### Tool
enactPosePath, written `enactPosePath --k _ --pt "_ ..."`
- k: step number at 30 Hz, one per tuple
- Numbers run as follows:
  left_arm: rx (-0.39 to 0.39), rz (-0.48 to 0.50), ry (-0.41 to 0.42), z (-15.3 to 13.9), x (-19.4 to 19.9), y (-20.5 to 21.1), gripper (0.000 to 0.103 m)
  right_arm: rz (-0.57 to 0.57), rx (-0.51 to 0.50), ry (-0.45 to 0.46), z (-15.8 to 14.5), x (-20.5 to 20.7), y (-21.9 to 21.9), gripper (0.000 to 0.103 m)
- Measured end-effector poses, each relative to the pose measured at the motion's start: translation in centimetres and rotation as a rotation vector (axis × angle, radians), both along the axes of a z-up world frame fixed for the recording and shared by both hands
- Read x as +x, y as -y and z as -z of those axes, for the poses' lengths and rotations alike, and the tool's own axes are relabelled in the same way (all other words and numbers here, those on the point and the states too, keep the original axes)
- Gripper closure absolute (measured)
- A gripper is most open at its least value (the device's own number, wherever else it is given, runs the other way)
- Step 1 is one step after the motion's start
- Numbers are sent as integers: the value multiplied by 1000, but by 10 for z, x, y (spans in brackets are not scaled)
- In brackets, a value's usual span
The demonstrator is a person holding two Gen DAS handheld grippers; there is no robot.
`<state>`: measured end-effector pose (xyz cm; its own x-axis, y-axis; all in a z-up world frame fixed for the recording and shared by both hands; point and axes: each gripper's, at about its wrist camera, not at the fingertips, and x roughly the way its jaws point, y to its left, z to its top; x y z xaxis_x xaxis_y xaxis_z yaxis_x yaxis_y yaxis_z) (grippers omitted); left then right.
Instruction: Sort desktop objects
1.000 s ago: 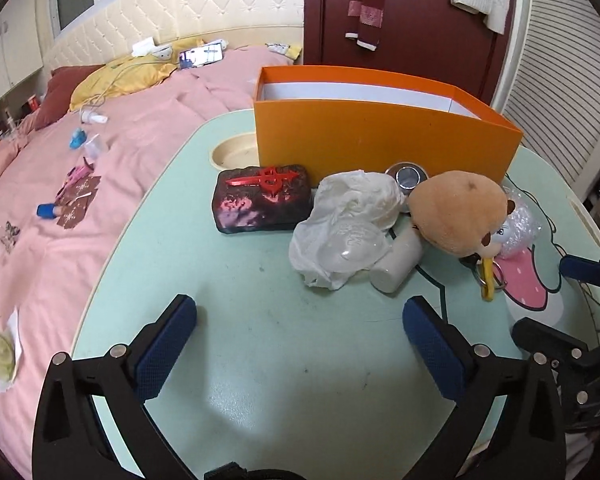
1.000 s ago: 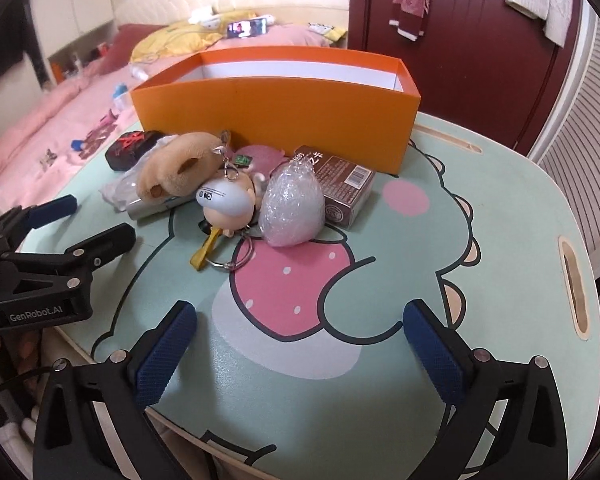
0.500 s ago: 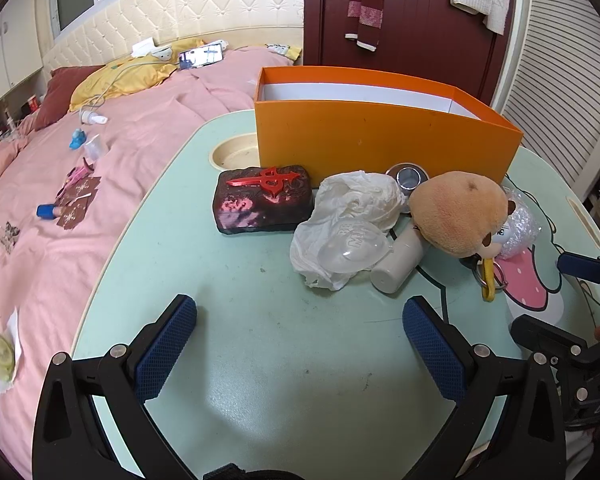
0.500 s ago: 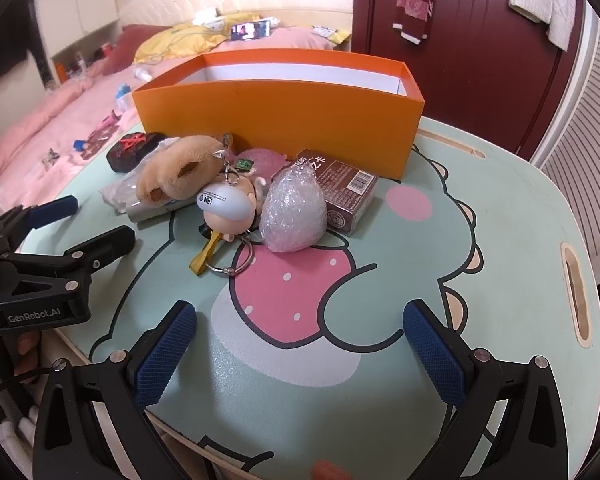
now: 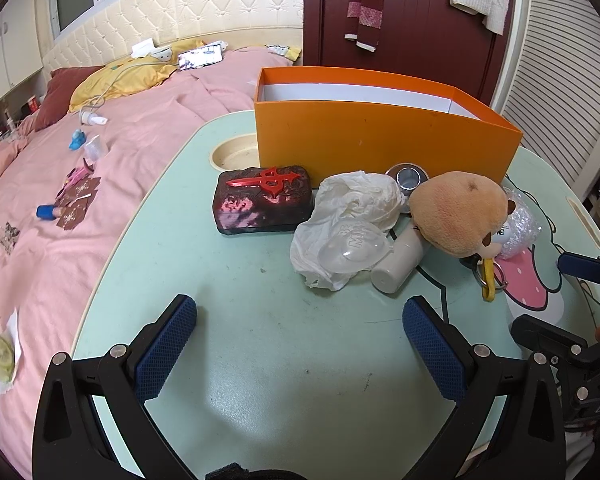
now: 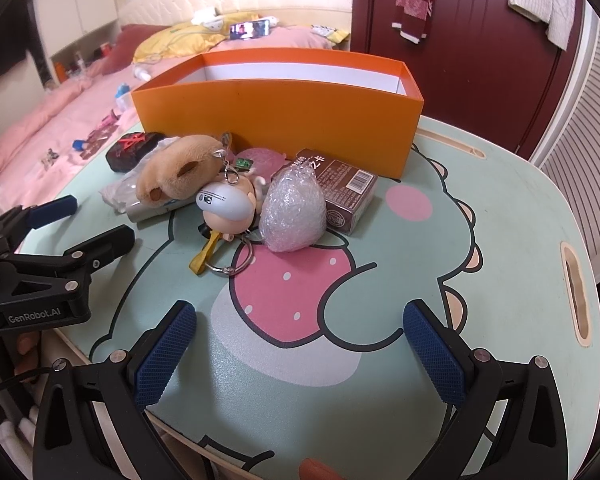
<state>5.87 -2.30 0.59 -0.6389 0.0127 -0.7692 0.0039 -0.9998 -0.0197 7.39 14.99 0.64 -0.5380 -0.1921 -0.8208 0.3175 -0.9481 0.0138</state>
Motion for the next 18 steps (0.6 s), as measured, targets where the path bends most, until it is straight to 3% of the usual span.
enactPosePath --k 18 --pt "-7 -9 -3 0 0 -2 0 -6 -7 -10 0 -2 -5 0"
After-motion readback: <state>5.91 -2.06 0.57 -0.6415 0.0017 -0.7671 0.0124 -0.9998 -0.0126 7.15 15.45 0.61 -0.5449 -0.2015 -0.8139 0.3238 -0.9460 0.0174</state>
